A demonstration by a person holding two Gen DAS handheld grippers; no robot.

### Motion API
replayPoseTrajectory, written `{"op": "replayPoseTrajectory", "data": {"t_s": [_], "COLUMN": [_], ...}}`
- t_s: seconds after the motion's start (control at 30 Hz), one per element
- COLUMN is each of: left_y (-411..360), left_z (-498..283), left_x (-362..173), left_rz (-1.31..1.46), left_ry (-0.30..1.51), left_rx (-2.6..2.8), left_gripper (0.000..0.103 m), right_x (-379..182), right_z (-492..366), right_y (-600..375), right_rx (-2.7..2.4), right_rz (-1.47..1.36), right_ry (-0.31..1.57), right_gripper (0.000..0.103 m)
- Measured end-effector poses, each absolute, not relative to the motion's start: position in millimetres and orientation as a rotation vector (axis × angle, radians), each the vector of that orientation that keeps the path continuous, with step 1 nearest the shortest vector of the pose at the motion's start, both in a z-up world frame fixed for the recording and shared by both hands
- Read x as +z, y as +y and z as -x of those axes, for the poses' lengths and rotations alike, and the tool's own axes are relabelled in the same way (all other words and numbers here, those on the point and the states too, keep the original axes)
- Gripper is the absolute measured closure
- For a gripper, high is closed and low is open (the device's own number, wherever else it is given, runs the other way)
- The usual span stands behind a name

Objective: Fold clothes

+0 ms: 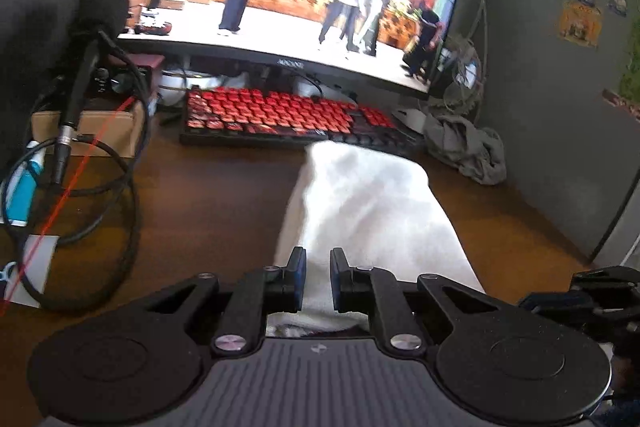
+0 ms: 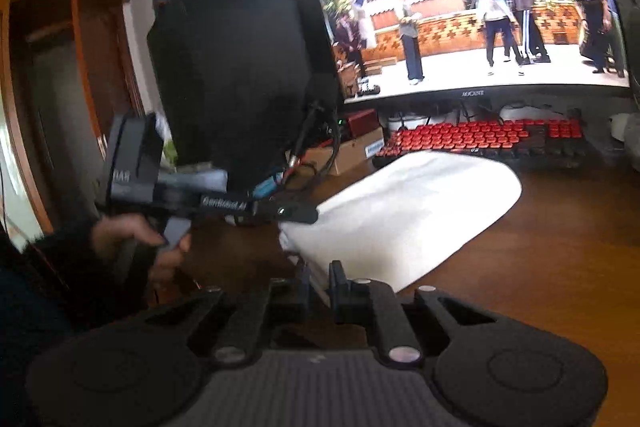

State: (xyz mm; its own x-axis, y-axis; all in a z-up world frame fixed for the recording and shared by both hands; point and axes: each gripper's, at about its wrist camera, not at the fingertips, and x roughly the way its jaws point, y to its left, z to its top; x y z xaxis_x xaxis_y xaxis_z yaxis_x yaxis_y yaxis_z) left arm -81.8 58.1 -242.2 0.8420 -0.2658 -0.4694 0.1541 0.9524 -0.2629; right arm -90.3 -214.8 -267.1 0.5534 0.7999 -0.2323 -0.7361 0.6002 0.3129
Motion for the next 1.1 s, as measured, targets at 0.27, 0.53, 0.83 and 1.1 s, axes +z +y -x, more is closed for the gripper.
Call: {"op": "replayPoseTrajectory", "data": {"t_s": [0.27,0.53,0.83,1.1], "left_y": [67.1,32.2,40.4,49.6], "left_z": [92.2,85.7,94.8,96.3], "left_x": [-234.5,-255.0,-249.6,-255.9], "left_rz": [0.325,0.199,0.201,0.24], "left_ry": [0.454,0.508,0.496,0.492], "left_rx": [-0.305,-0.396,-0.371,-0.327], "left_gripper": [0.075,0.075,0.075,0.075], "right_x": [-256.5,-256.5,-243.3,-244.1], "right_z": [29.7,-23.9,-45.4,-67.4], "right_y": [-186.3,-148.2,-125.8,-93.6], "right_rx": [0.976,1.035,1.111,1.134], "right_rz": [-0.089,0.102,0.196,0.269], "right_ry": [0.37,0.42,0.404,0.456], "right_gripper": [0.092,0.102,0.099,0.103]}}
